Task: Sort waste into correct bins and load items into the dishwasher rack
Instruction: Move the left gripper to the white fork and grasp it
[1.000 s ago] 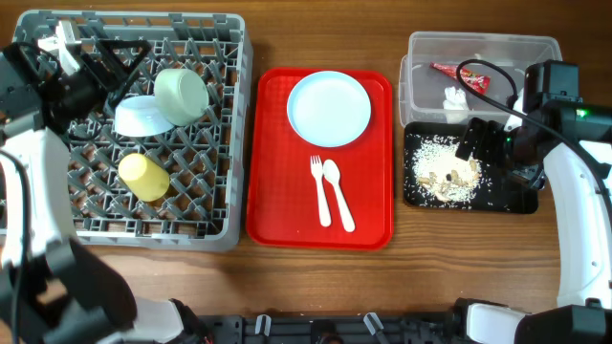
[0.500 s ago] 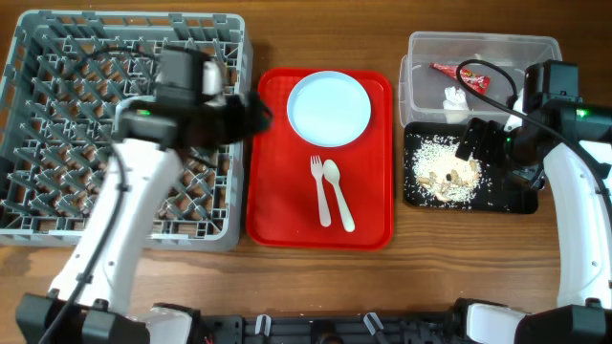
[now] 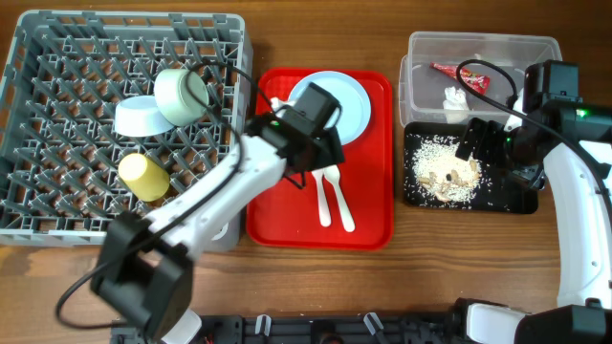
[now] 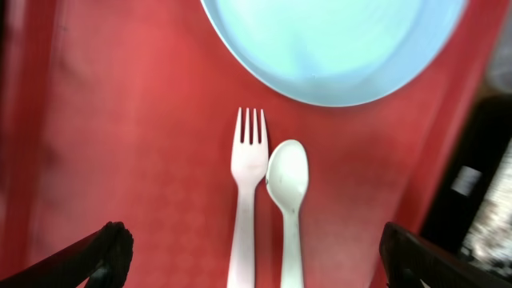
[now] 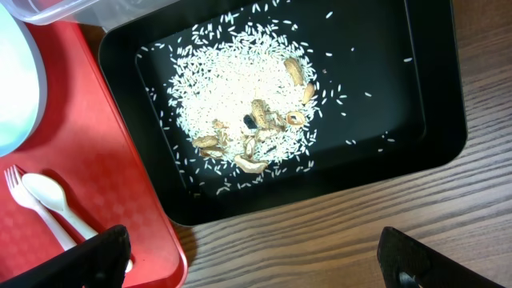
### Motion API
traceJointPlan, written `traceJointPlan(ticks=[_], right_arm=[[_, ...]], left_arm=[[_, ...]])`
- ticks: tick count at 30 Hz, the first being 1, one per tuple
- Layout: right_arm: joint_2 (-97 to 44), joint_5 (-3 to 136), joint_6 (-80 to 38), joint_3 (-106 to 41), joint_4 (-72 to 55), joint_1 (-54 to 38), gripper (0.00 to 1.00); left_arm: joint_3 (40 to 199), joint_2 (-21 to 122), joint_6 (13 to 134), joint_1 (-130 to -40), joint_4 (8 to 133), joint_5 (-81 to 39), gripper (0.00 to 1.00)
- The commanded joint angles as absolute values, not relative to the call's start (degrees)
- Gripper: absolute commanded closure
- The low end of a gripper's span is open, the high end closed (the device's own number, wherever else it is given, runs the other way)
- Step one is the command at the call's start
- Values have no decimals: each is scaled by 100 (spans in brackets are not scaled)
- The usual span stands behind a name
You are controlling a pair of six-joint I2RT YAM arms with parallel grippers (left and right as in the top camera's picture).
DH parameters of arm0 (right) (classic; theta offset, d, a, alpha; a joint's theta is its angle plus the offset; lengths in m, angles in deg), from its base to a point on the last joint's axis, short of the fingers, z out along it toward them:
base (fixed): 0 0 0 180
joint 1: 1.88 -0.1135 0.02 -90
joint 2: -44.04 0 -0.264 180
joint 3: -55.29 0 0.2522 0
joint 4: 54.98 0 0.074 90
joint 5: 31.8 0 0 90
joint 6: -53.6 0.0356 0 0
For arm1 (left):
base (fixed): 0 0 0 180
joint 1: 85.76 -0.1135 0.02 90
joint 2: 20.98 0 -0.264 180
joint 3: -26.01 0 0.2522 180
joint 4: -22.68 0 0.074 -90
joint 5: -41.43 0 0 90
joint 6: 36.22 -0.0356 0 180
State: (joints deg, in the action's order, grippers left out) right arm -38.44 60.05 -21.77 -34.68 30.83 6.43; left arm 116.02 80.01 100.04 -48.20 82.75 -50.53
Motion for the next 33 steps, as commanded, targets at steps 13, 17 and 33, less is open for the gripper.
traceJointPlan(ticks=[13,17,33], right_arm=[[-3776,5975,-2288,-3459,3088,650,0],[-3776,5972,-2288,-3459,3085,650,0],[-3776,5975,-2288,-3459,3085,650,0]], left_arm=[[11584,9308,10420,-4761,8301,-5507,5],[11584,9326,10417,-4763,8423,-5507,15],[11580,9328,10417,-4763,8049,-5512,33]])
